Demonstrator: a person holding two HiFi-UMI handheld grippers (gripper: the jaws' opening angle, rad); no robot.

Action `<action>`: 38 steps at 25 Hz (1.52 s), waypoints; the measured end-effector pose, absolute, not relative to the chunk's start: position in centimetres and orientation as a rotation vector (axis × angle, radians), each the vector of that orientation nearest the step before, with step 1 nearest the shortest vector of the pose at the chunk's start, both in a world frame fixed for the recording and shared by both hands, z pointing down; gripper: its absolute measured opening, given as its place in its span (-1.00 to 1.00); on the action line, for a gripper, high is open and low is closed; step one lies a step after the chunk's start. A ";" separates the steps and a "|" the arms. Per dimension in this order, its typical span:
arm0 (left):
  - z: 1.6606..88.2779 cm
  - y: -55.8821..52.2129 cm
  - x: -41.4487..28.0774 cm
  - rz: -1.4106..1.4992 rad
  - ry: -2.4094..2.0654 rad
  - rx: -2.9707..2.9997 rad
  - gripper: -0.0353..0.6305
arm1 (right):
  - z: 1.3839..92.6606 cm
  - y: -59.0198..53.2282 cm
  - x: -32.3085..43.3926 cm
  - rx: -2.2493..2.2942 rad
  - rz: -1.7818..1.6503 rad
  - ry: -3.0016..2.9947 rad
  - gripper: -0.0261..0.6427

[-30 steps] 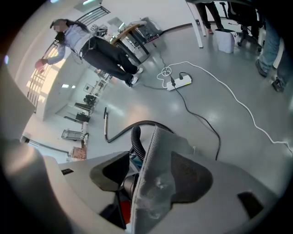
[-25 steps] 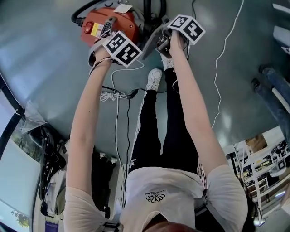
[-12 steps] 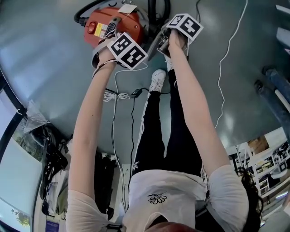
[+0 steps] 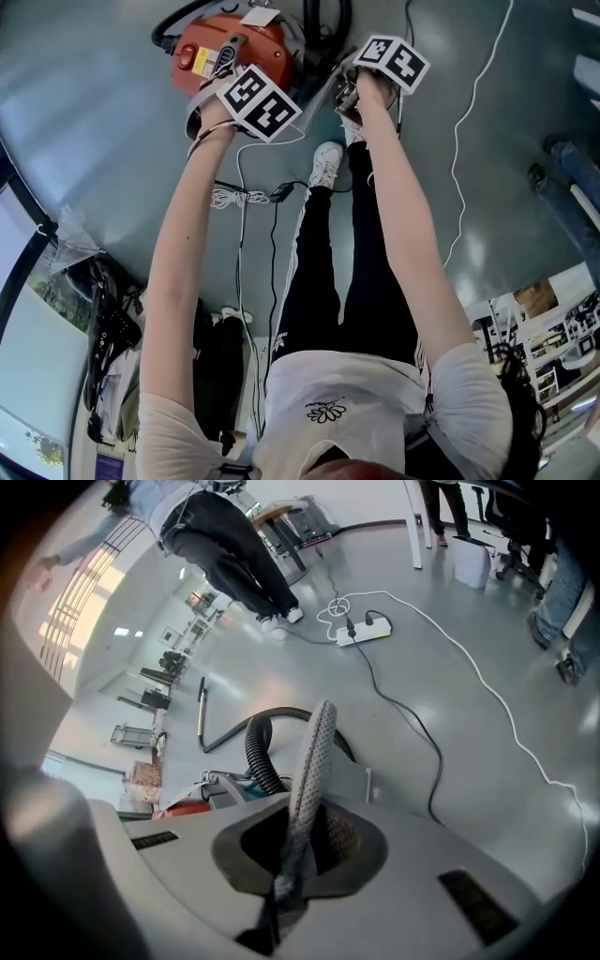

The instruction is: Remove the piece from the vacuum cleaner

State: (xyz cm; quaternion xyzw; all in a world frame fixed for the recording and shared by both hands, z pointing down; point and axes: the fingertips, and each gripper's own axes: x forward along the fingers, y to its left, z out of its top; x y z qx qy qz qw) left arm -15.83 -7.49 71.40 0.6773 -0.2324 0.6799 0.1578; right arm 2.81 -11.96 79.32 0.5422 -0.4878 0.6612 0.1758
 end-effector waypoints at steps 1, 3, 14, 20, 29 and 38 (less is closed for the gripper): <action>71.4 -7.5 -15.8 1.948 -0.661 1.934 -0.89 | 79.3 -11.9 2.9 1.520 1.870 -1.400 -0.85; 71.4 -7.4 -15.8 1.955 -0.654 1.930 -0.89 | 79.2 -11.8 3.1 1.482 1.875 -1.437 -0.85; 71.4 -7.5 -15.9 1.972 -0.644 1.923 -0.89 | 81.3 -7.3 7.6 1.375 1.702 -1.463 -0.85; 71.2 -7.5 -16.0 1.973 -0.652 1.920 -0.89 | 80.6 -6.1 9.5 1.408 1.650 -1.477 -0.85; 71.4 -7.2 -16.1 1.885 -0.728 1.936 -0.89 | 78.4 -4.7 8.1 1.386 1.586 -1.526 -0.85; 63.2 -6.8 -13.0 1.186 -1.106 1.820 -0.89 | 68.8 -6.7 6.5 1.429 1.496 -1.618 -0.85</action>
